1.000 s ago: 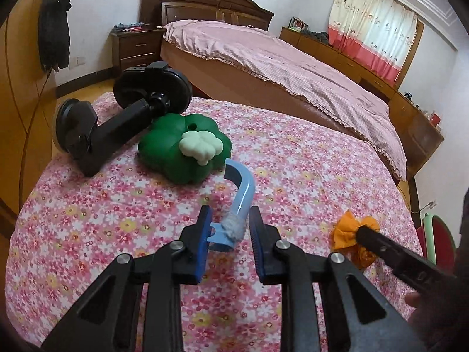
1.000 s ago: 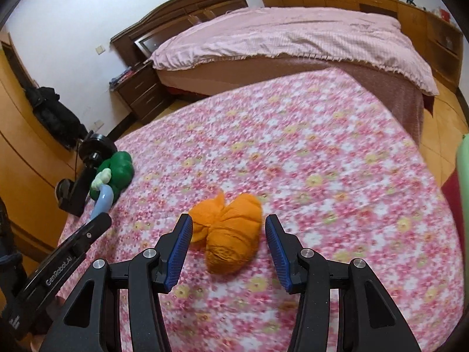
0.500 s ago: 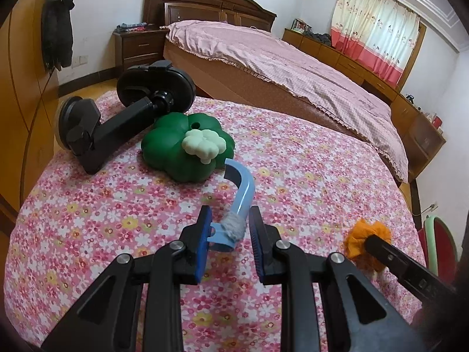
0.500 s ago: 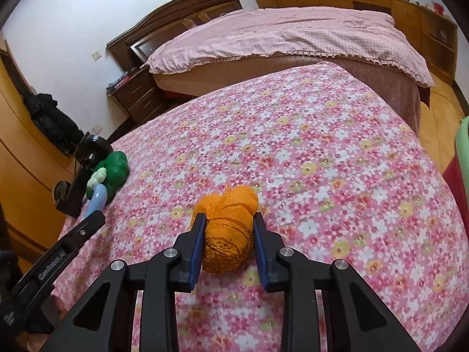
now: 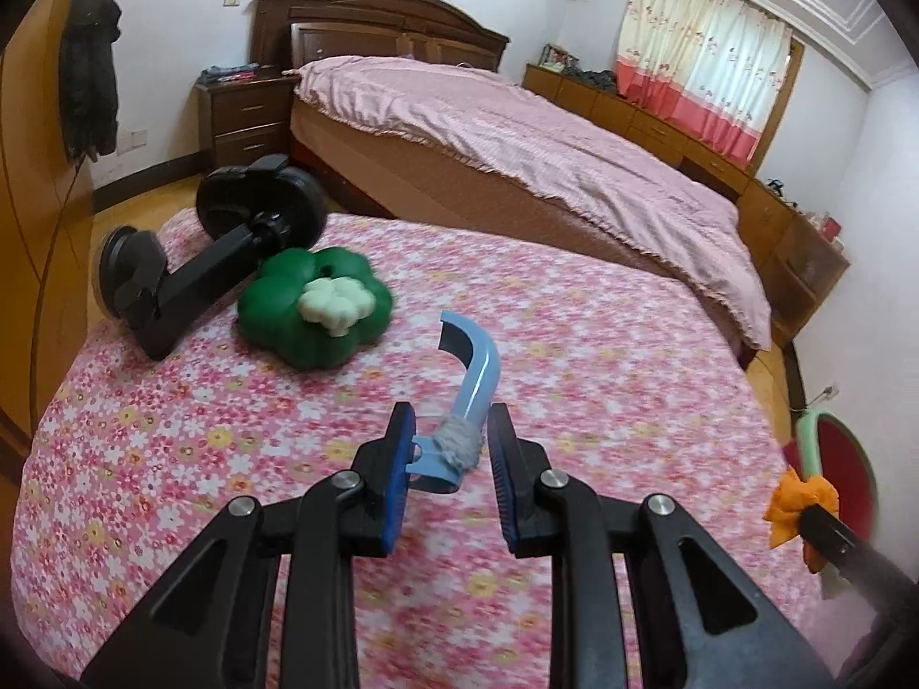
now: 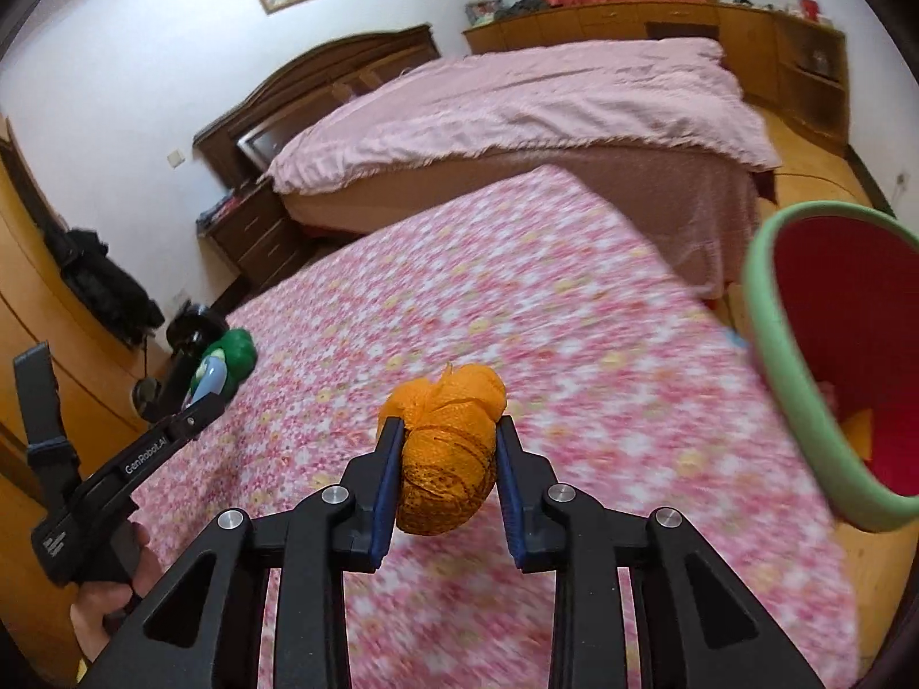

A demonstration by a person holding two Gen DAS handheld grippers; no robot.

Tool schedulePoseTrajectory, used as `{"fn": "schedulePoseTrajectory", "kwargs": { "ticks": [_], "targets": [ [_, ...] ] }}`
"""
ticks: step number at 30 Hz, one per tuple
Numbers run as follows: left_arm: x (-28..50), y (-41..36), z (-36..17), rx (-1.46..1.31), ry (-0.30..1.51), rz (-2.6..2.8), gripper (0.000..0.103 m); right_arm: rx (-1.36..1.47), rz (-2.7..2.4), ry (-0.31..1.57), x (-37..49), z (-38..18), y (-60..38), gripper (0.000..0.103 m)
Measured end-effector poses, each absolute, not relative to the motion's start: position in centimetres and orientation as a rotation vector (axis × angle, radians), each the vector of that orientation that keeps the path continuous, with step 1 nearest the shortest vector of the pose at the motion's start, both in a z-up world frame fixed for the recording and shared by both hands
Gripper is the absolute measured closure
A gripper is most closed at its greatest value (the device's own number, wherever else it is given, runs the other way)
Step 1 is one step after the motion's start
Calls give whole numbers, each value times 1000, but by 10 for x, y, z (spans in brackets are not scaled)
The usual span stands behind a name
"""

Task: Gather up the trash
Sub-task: 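Lift both held items and carry them over the red bucket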

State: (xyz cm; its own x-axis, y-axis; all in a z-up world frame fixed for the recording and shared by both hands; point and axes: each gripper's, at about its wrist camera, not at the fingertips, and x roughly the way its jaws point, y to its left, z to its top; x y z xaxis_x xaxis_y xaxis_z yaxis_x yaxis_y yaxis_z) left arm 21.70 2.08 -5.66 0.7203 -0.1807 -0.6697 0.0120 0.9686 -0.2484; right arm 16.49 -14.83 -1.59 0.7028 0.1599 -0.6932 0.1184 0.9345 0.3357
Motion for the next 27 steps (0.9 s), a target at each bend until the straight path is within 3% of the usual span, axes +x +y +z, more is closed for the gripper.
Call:
{"fn": "schedulePoseTrajectory", "kwargs": {
  "ticks": [27],
  "targets": [
    [151,-127,8,-98,687,-359,78,538,-130,587,69,24,-264,73]
  ]
}}
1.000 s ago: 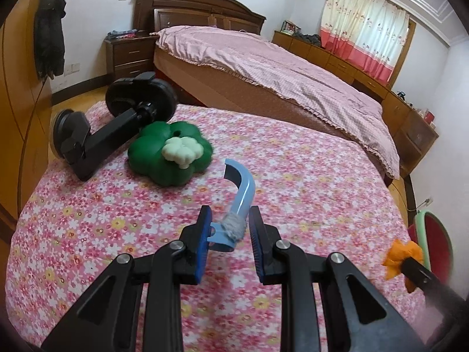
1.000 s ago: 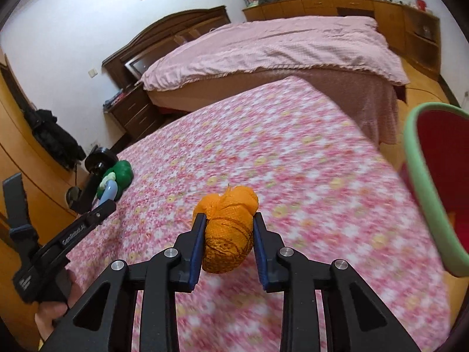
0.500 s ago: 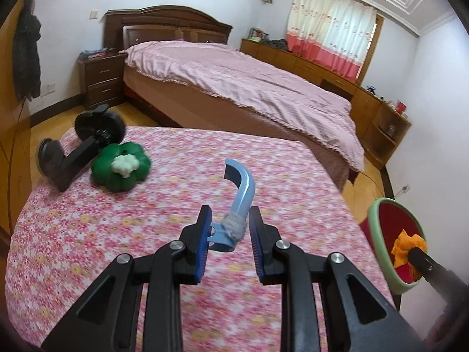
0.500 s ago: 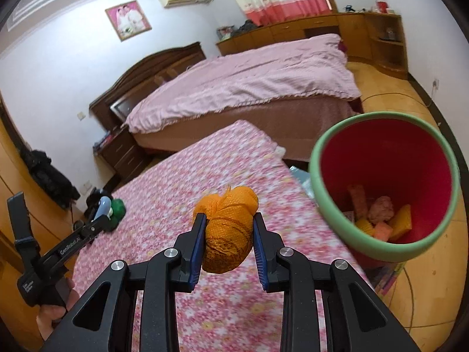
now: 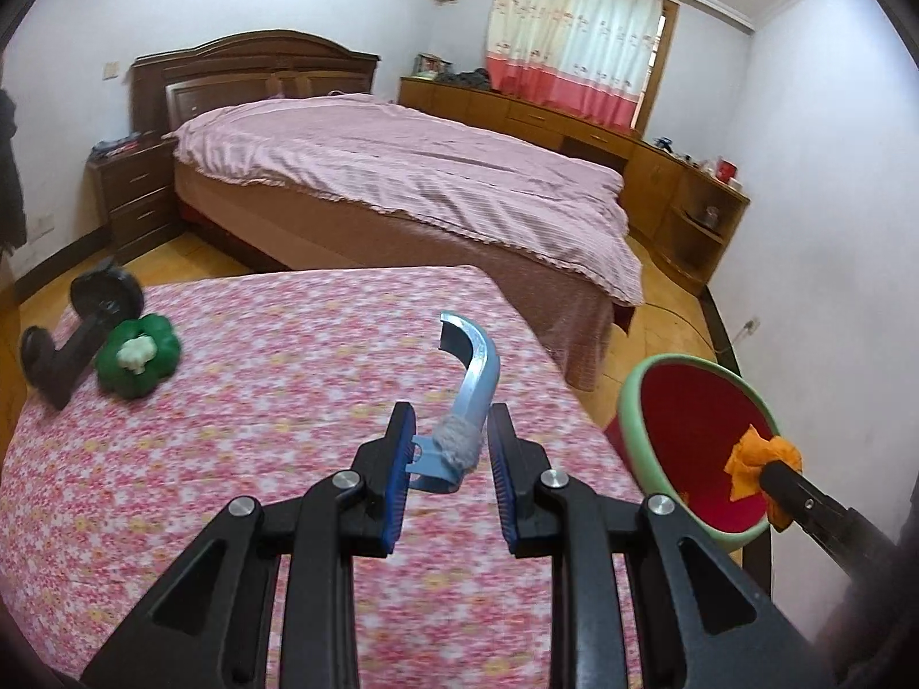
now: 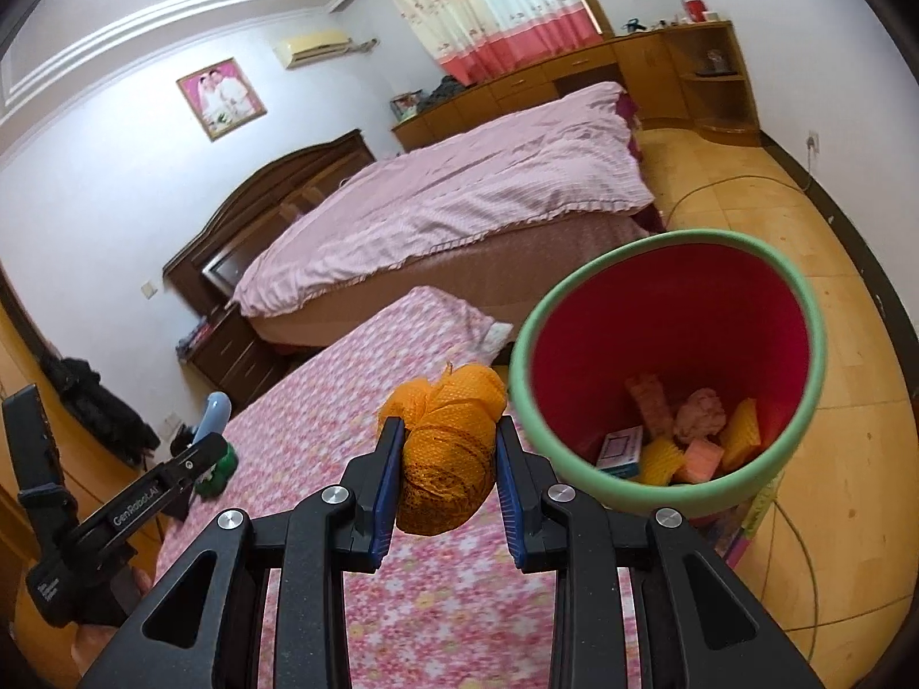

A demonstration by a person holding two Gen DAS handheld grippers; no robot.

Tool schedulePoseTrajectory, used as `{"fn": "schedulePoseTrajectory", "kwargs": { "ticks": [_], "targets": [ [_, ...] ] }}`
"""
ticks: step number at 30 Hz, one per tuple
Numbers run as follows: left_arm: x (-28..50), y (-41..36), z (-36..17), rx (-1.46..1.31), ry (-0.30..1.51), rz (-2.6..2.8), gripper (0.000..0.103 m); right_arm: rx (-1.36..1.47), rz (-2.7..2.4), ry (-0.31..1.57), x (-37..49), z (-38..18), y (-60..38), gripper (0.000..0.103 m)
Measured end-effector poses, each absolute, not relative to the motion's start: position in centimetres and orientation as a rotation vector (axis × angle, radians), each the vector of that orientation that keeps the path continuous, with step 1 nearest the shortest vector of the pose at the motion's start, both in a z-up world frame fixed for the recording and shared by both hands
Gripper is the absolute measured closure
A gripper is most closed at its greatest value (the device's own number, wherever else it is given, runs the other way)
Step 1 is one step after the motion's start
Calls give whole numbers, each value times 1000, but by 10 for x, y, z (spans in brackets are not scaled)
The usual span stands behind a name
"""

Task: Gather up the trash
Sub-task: 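Lift both held items and carry them over the red bucket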

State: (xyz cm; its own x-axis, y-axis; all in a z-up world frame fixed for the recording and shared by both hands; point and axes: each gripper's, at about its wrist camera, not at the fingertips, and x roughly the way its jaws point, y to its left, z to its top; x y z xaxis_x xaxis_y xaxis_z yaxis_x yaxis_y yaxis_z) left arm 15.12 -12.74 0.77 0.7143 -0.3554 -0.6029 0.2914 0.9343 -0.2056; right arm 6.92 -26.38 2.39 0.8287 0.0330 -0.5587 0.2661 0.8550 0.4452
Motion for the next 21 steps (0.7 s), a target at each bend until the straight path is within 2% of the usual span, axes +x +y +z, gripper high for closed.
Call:
{"fn": "schedulePoseTrajectory", "kwargs": {
  "ticks": [21],
  "targets": [
    [165,-265,-24,44,798,-557,78,627,-281,590,55,-5,-356,73]
  ]
}}
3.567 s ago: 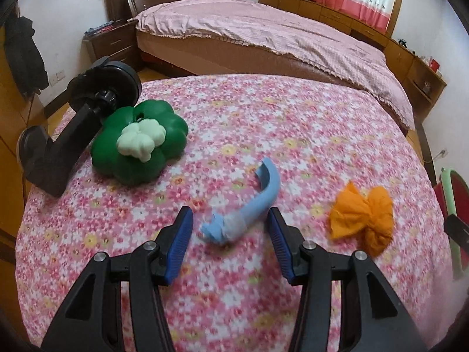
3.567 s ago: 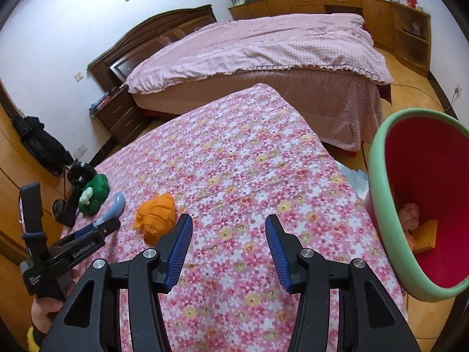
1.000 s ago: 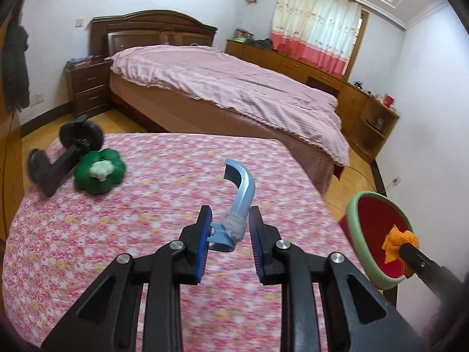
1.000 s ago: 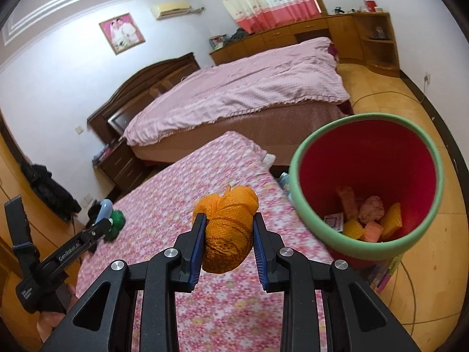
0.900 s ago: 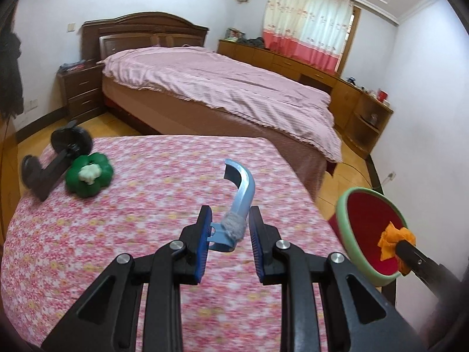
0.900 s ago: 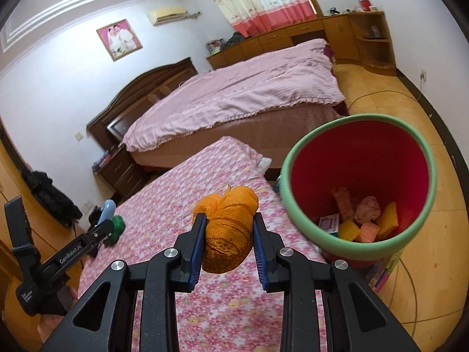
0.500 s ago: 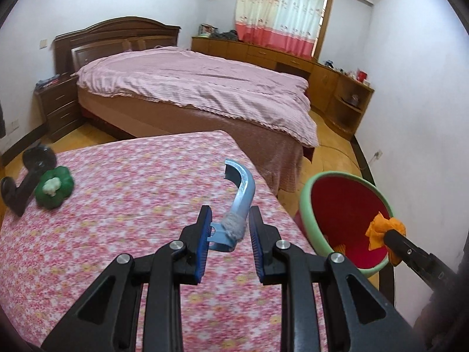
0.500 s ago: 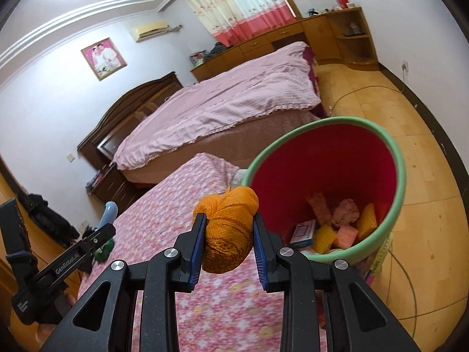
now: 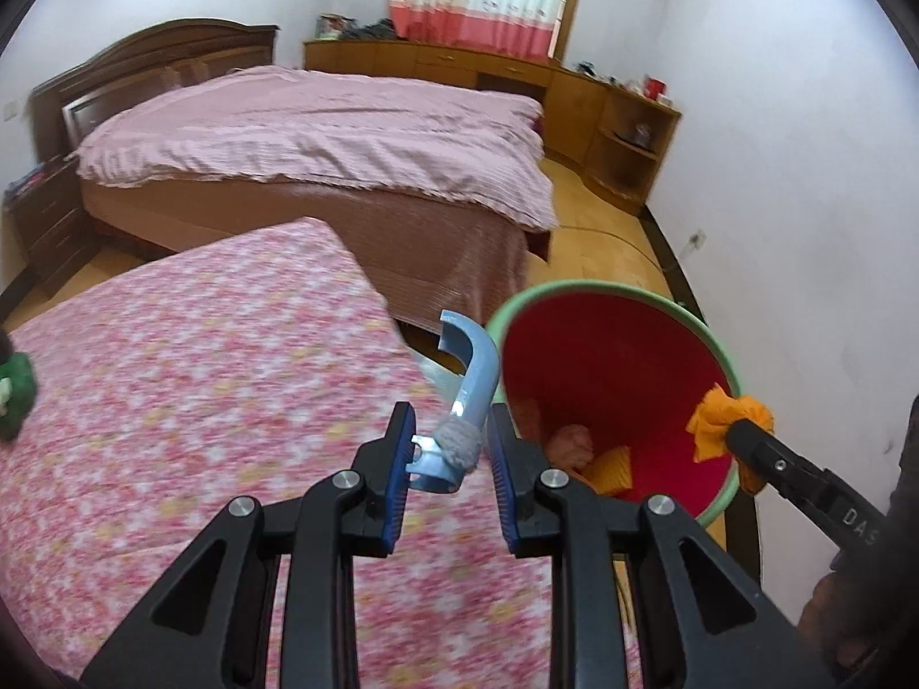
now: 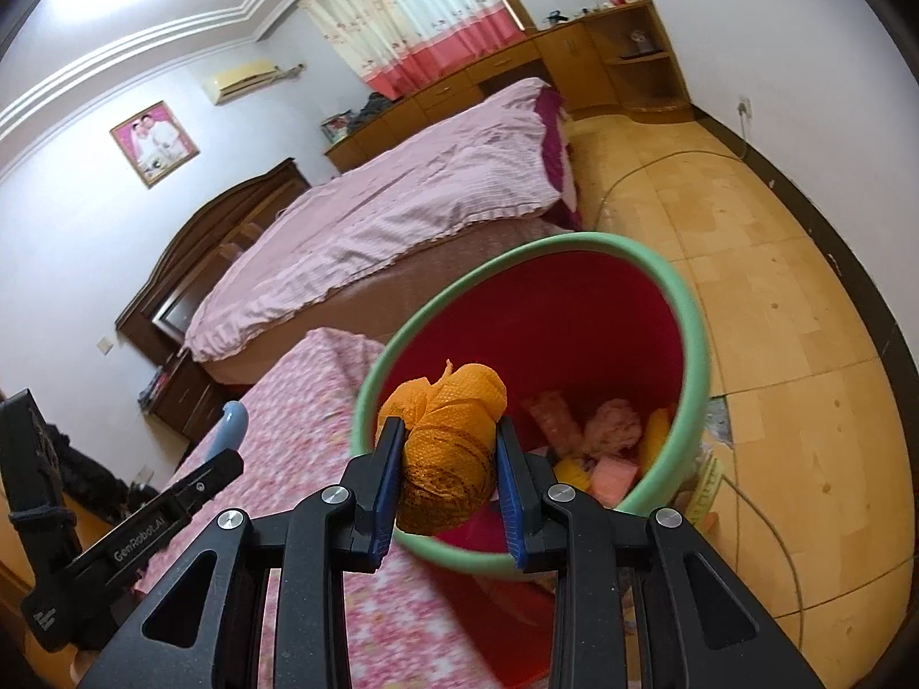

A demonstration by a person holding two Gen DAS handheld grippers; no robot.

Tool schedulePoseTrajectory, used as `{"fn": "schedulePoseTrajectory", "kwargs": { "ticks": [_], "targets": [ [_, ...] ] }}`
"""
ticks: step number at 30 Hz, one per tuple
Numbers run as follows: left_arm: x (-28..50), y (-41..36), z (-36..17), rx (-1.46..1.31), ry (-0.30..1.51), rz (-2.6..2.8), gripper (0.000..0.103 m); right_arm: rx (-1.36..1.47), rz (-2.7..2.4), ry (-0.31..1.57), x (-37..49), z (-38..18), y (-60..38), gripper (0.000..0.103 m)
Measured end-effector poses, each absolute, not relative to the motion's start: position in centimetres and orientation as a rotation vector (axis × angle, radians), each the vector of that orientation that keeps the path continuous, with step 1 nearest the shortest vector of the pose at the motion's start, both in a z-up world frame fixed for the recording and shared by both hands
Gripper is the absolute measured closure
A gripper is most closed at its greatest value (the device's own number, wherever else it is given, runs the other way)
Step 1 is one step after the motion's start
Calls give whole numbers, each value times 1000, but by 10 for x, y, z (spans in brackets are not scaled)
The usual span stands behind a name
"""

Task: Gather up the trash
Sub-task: 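Lift both held items and carry them over the red bucket, then open both tools to drop the blue piece and orange cloth into the bucket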

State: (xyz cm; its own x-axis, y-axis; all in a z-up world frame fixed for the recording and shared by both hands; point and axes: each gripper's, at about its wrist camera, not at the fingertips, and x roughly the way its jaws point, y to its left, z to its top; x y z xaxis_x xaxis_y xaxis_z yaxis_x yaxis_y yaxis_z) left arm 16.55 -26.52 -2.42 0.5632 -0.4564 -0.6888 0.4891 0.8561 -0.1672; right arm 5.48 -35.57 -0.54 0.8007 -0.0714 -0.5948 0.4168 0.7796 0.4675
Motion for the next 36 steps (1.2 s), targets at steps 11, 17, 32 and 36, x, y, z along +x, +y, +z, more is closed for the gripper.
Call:
{"fn": "schedulePoseTrajectory", "kwargs": {
  "ticks": [11,17,32,36],
  "targets": [
    [168,-326,-49,111,857,-642,78,644,-348,617,53,-32,-390,73],
    [172,-338,-56,145,861,-642,78,652,-349,627,55,-40,-397,71],
    [175,-322,-52,115,863,-602,60,686,-320,650,58,-46,-398,62],
    [170,-307,-48,104,858,-585,60,674,-314,642,57,-40,-394,54]
  ]
}}
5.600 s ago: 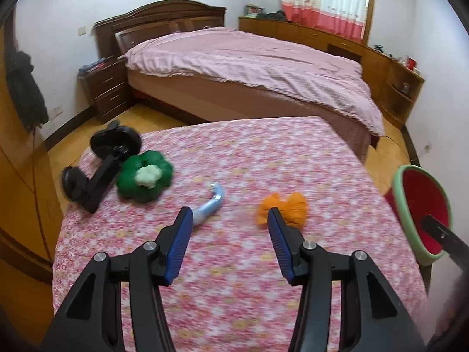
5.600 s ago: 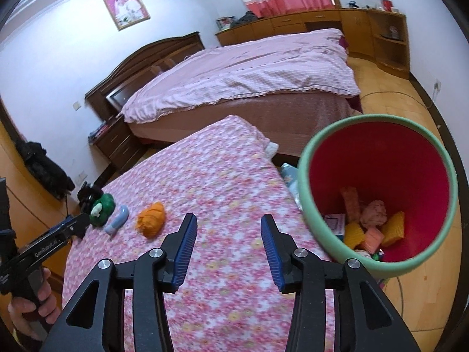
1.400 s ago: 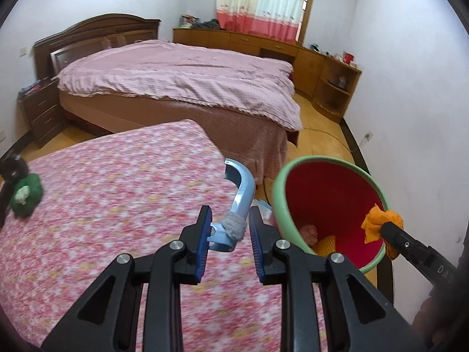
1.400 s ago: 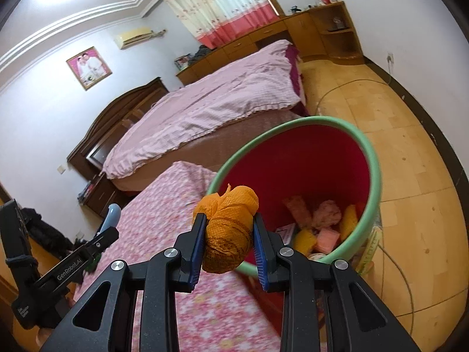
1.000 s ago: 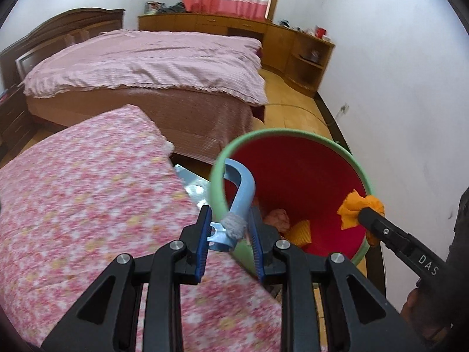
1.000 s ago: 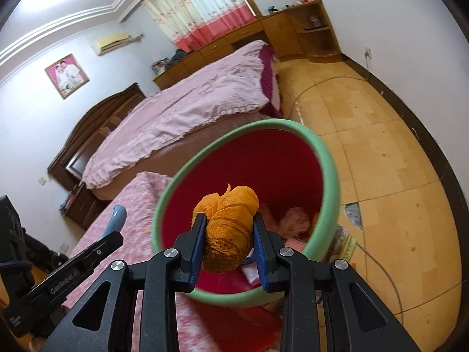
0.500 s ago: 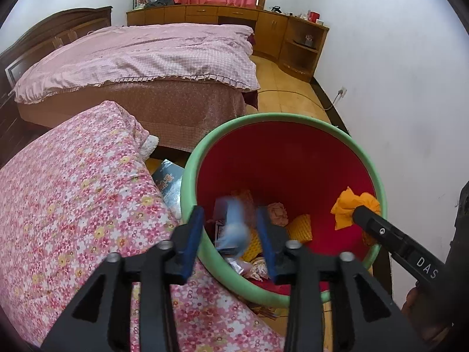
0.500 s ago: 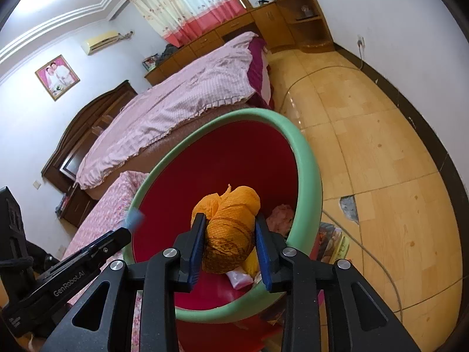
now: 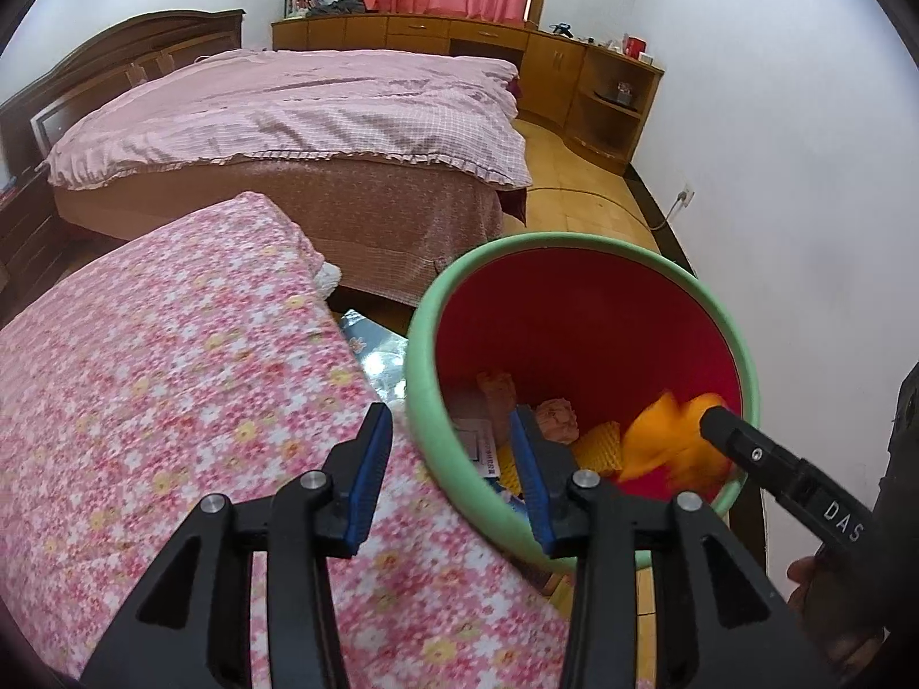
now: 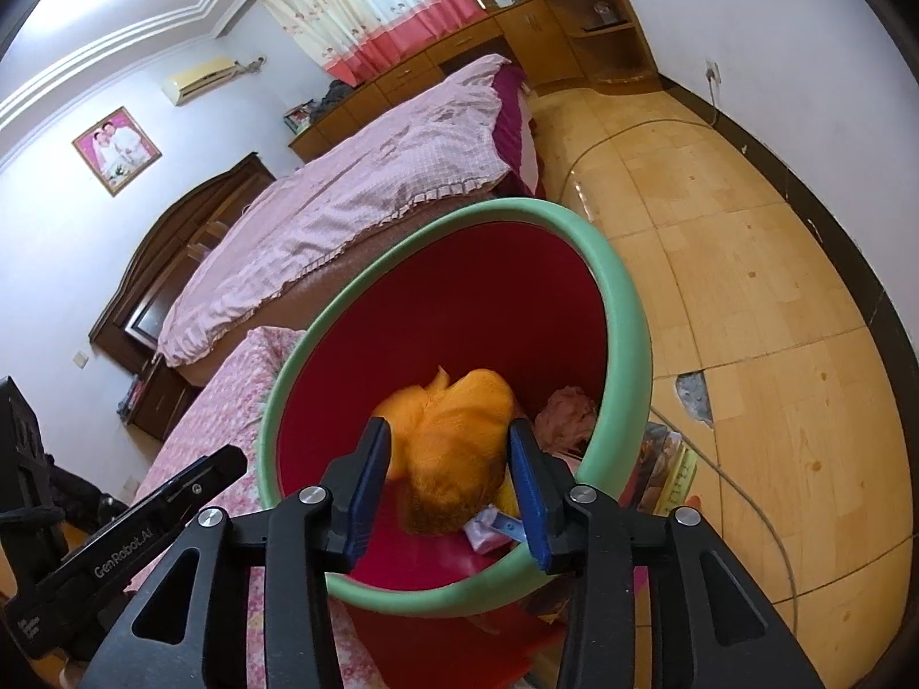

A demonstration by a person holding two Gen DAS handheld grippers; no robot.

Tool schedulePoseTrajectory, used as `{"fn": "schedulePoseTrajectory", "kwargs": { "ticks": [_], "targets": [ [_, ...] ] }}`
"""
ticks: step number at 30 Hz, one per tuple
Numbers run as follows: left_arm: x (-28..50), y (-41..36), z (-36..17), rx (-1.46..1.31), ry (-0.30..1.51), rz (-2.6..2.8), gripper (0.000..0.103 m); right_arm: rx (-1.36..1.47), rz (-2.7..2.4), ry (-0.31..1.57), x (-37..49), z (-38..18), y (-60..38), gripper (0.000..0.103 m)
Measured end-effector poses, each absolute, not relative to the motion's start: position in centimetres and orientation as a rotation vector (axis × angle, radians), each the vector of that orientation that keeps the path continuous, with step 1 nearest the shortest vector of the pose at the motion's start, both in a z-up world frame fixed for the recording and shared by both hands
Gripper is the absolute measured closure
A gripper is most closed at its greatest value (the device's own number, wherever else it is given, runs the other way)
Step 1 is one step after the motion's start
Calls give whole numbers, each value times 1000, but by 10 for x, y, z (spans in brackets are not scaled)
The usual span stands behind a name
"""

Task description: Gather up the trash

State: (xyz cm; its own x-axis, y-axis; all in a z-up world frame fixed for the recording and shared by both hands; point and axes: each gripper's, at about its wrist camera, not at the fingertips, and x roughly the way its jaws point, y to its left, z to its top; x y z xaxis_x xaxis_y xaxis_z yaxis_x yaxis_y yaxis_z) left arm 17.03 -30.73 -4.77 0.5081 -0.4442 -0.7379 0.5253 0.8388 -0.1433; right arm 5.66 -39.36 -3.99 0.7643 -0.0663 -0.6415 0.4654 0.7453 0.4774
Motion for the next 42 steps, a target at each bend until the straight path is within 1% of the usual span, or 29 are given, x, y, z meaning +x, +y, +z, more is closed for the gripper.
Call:
{"fn": "schedulePoseTrajectory", "kwargs": {
  "ticks": [2,9,10,12,22,24,26,28,30,42],
  "targets": [
    [168,-298,-45,95,858,-573,60,668,-313,645,57,-37,-392,52],
    [154,-266,-30,71,832,-528,60,625,-287,642,55,-22,-375,50],
    [151,-259,-27,67,826,-517,60,617,-279,637,54,-18,-370,49],
    [146,-248,-23,61,818,-499,60,606,-263,627,52,-12,-363,37],
    [116,-182,-4,17,785,-377,60,542,-167,617,37,10,-307,35],
    [110,-169,-1,9,782,-352,59,527,-152,616,35,13,-296,30],
    [105,-156,1,1,777,-326,59,503,-134,611,31,17,-282,28],
    [100,-144,3,-8,772,-299,54,480,-116,609,29,21,-269,27],
    [93,-130,5,-18,761,-272,52,465,-100,611,26,22,-261,27],
    [50,-74,11,-42,715,-160,51,362,-23,601,10,28,-200,26]
  ]
}}
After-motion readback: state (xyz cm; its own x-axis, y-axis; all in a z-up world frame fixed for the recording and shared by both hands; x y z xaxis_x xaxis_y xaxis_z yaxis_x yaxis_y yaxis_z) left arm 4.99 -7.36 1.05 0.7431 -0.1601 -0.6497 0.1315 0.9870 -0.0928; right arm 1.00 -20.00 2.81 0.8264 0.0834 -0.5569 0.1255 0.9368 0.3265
